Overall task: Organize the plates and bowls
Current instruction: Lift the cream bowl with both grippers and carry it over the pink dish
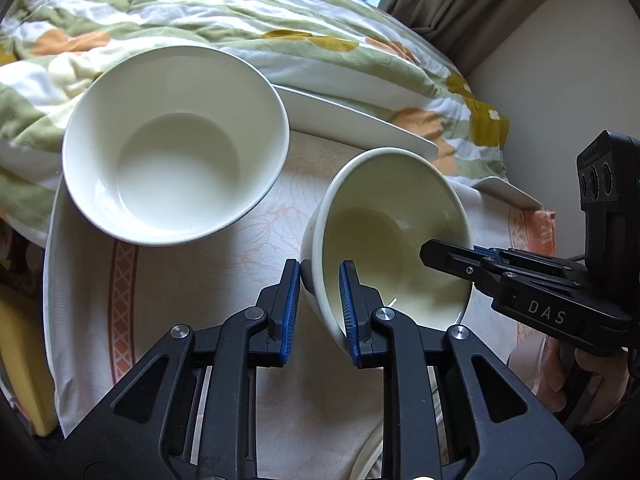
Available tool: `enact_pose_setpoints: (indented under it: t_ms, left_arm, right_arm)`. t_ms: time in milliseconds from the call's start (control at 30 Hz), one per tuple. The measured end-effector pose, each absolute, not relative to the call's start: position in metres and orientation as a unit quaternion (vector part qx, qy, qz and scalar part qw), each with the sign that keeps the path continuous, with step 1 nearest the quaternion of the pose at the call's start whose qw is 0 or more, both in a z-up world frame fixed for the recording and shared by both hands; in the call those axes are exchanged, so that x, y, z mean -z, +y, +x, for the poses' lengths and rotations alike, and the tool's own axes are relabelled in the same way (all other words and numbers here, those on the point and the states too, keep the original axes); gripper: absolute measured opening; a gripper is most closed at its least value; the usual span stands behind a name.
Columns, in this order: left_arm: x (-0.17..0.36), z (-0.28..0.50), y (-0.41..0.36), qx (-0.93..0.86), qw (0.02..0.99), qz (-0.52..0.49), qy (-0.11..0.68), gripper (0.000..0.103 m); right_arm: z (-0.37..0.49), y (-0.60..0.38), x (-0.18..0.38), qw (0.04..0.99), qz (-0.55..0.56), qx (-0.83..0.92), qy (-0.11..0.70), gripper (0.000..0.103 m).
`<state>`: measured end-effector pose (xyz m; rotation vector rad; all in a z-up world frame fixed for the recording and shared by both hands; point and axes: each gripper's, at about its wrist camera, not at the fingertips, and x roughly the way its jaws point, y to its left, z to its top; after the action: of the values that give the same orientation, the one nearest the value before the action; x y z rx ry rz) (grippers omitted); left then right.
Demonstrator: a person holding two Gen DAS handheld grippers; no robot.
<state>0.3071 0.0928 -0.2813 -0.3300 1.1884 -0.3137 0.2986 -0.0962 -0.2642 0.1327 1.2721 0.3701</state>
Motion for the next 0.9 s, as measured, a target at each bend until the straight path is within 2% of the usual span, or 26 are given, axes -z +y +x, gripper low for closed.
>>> enact_pose_setpoints:
  t_ms: [400, 900]
  left_arm:
    - [0.242, 0.302, 0.066, 0.16, 0.818, -0.116, 0.54, 0.018]
    - [0.183, 0.263, -0.035, 0.214, 0.826, -0.071, 0.517, 0.018]
  right_arm:
    - [0.285, -0.119, 0.233, 0.807, 0.09, -0.152, 0.564, 0.011]
    - [0.224, -0.21, 0.181, 0.832, 0.145, -0.106, 0.525, 0.011]
